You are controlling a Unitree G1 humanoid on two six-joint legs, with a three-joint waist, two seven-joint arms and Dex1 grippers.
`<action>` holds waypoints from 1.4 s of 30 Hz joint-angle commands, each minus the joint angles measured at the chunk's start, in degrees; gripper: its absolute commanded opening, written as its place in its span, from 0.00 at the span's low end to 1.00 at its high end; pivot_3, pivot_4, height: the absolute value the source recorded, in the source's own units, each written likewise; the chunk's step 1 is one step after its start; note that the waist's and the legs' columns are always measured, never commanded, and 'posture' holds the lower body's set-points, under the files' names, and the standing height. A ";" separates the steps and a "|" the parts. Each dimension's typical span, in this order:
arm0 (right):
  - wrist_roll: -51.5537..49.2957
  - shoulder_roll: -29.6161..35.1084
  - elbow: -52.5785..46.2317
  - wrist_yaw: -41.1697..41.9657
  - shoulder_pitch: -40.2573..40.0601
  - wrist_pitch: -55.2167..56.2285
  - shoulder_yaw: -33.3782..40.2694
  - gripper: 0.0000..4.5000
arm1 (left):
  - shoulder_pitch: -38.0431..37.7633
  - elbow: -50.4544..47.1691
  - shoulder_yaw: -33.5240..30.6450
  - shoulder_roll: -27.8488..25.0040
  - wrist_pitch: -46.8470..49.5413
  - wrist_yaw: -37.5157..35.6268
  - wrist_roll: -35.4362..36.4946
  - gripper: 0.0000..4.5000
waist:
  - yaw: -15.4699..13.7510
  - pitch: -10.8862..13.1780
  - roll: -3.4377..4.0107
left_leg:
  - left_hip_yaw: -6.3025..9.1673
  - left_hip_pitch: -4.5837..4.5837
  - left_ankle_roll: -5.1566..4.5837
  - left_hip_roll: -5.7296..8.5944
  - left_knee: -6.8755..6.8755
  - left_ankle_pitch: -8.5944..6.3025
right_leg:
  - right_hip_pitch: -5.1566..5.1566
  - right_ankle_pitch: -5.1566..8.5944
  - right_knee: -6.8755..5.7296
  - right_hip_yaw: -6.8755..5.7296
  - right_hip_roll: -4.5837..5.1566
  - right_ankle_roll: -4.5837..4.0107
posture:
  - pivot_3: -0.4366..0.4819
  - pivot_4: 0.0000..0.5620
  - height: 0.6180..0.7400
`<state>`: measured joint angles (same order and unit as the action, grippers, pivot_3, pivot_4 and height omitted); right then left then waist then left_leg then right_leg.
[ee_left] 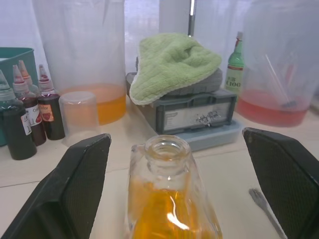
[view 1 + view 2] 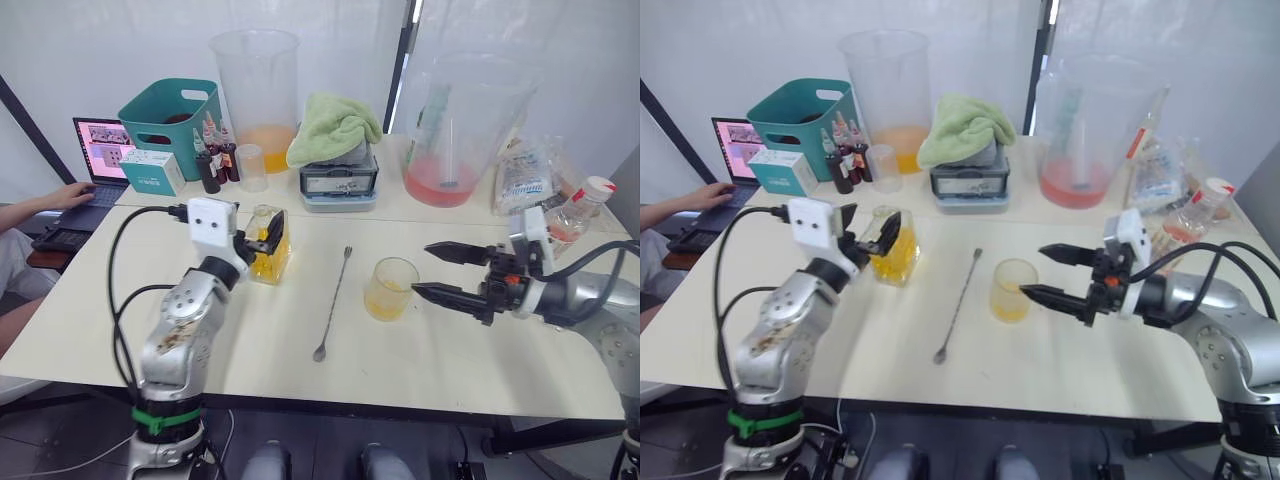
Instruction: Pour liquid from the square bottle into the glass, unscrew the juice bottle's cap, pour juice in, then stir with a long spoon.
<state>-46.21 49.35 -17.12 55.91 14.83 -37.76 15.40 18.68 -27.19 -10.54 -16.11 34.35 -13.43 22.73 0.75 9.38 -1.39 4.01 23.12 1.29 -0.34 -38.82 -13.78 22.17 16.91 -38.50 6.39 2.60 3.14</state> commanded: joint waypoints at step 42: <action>13.19 -8.67 11.35 -16.15 -23.06 16.32 27.17 1.00 | -27.77 18.53 -15.49 -18.46 -21.83 -40.16 10.95 1.00 | 1.65 -0.03 0.02 | -1.12 -0.77 0.01 -0.52 1.01 0.13 | -0.33 0.06 0.95 0.37 -0.09 -0.29 | 0.48 0.27 1.00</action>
<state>-32.67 39.74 -3.07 40.93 -9.73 -21.64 42.53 -9.78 -4.65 -26.65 -33.69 11.63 -52.73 31.75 2.40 9.35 -1.37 2.88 22.36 1.30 -0.85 -37.81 -13.66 21.84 16.97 -37.57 6.78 2.52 2.85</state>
